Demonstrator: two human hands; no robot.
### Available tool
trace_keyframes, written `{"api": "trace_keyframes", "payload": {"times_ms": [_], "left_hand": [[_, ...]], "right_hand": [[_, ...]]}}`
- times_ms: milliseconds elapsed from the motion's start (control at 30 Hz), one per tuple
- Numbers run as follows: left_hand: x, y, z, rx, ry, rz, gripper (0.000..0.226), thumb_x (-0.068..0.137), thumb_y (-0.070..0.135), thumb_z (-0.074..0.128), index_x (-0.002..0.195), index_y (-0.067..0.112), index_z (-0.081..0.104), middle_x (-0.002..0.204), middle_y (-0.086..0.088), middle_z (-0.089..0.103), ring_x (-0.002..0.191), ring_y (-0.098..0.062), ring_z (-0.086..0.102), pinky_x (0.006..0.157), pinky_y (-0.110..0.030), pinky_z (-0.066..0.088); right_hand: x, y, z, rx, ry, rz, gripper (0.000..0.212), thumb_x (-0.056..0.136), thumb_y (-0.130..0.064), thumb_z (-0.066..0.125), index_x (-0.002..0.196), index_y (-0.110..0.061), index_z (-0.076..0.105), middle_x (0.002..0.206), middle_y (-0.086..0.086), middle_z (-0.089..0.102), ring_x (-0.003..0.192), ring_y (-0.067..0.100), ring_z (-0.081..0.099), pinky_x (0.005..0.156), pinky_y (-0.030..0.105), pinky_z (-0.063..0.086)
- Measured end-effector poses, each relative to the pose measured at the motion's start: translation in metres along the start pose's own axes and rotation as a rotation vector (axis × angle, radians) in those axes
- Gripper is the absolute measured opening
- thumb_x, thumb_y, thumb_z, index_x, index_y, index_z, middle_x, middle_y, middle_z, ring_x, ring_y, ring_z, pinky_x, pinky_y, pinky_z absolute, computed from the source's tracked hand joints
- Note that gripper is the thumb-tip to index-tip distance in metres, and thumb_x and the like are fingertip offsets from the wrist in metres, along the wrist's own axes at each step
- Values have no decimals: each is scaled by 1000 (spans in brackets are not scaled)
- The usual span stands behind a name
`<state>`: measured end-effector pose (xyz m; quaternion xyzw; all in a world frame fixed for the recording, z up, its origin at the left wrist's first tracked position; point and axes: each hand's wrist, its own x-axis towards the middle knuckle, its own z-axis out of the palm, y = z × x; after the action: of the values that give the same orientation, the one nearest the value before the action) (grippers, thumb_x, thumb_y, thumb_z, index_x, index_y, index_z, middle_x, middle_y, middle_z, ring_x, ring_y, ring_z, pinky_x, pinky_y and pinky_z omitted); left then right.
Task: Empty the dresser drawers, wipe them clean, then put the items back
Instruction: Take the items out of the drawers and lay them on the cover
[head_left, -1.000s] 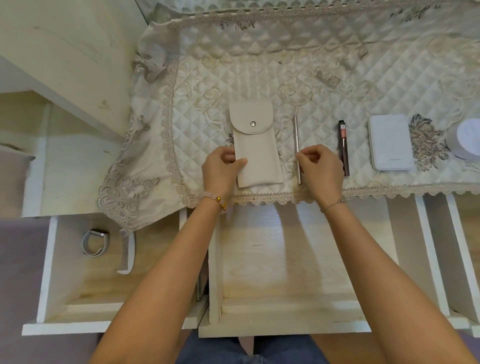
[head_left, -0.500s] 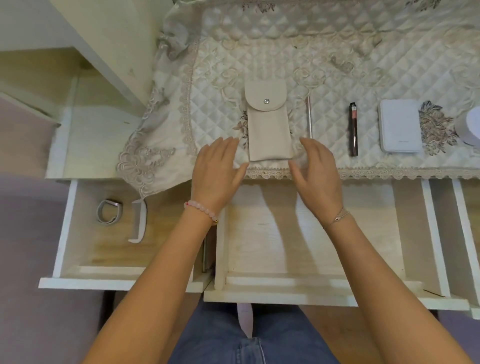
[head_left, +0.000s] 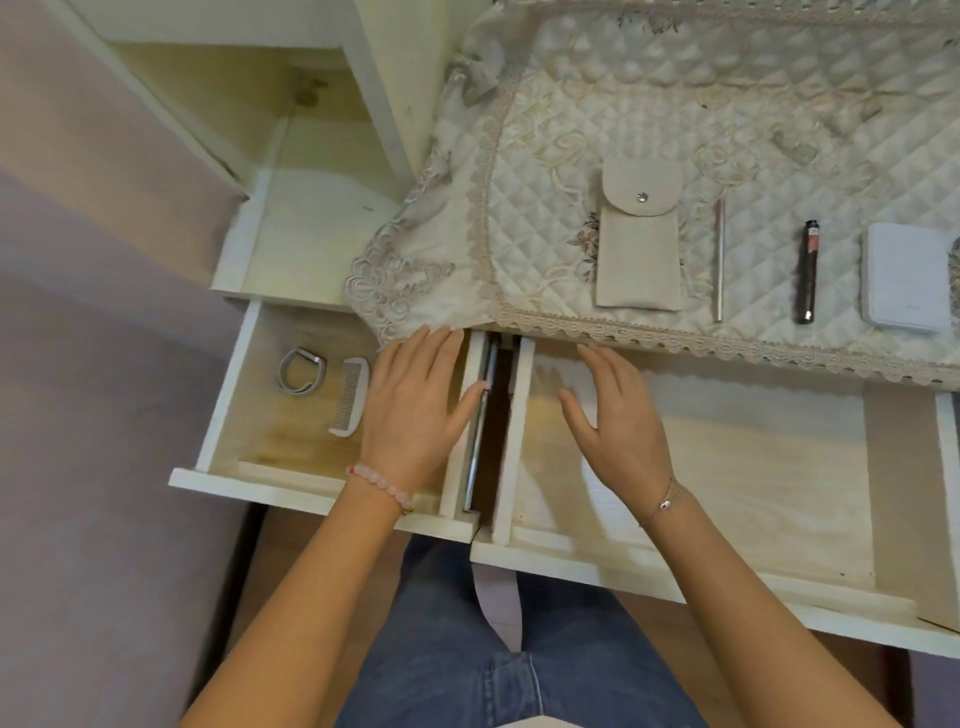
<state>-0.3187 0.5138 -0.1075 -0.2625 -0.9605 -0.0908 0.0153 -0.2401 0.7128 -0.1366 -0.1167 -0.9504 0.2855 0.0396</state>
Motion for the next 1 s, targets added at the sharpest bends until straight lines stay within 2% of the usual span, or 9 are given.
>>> {"api": "trace_keyframes", "payload": {"times_ms": [100,200,467,600,700,767,1000], "left_hand": [[-15,-27,-8,0,8,-34,56,92,45,39,132,7,50,132,-10,55,126,-25,47,109,-41,28],[-29,-61,-8,-14,10,-57,57,92,45,40,132,6,51,132,-11,55,126,-27,47,108,-45,32],[-49,-162,-5,-73,-32,-22,58,91,46,38,130,5,51,131,-12,56,125,-28,48,106,-45,36],[-49,-203,-1,-69,-97,9,57,91,47,39,129,7,53,130,-10,57,125,-26,48,104,-43,38],[-49,-223,-1,-66,-126,44,58,90,49,38,128,9,53,130,-8,57,124,-24,49,104,-41,37],[-50,-231,1,-71,-117,60,56,89,48,38,126,9,55,128,-7,58,122,-23,51,103,-40,37],[-54,-247,11,-142,-140,59,55,89,48,38,123,9,56,123,-8,61,117,-24,55,101,-40,40]], "right_hand": [[-3,-23,16,-3,-41,-27,57,91,-45,36,134,-8,46,136,10,49,128,23,42,108,30,28],[-3,-50,35,-8,-61,-41,58,91,-45,36,134,-8,45,135,9,49,126,22,42,107,26,25],[2,-131,96,-31,-66,5,52,93,-35,49,137,-10,42,140,7,45,131,20,38,111,30,28],[5,-165,129,-37,-70,38,59,89,-45,37,135,-8,45,136,9,49,127,22,43,108,31,31],[5,-181,146,-50,-51,52,52,90,-38,48,132,-7,47,132,11,52,122,24,47,104,26,29],[5,-185,154,-46,-45,63,49,89,-31,56,132,-8,47,131,10,52,121,23,47,103,28,32],[5,-195,178,-33,-105,127,50,89,-29,56,133,-8,45,134,10,50,124,23,46,104,33,36]]}}
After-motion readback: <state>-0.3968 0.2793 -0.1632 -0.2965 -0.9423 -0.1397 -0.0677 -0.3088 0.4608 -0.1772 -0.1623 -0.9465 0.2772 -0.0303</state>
